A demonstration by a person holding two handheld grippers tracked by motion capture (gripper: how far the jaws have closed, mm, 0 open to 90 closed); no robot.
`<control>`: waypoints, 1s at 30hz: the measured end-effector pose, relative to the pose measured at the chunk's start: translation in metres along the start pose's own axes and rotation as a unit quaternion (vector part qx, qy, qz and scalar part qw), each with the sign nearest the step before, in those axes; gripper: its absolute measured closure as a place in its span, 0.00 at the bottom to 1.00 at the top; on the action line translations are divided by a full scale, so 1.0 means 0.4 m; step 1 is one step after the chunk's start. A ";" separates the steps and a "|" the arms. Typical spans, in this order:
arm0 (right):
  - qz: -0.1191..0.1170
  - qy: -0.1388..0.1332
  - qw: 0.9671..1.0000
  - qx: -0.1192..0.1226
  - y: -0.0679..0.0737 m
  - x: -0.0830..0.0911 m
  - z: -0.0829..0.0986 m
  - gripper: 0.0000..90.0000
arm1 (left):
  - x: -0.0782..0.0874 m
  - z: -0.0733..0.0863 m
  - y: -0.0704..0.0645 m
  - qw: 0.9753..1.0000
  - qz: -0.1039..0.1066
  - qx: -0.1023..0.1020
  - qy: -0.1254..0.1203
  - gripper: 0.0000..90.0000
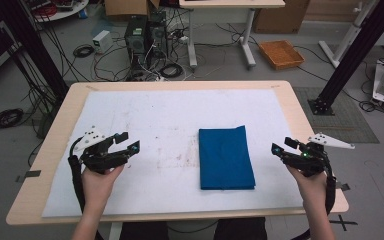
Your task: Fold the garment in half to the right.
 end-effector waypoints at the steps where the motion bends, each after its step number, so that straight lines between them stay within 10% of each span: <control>1: -0.001 0.001 1.000 0.000 0.002 -0.001 -0.001 0.35 | 0.000 0.002 0.000 1.000 0.003 0.001 0.000 0.45; 30: -0.005 0.009 1.000 -0.003 -0.003 -0.043 0.000 0.34 | 0.034 0.032 0.023 1.000 -0.007 -0.017 0.015 0.45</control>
Point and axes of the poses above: each handheld gripper's, and its own axes: x roughly backward along the jaws, z roughly out of its underside, y roughly to its left, the point moved 8 cm from there along -x, roughly forward along the jaws, and after that the axes turned 13 degrees about -x, right-handed, at the moved point
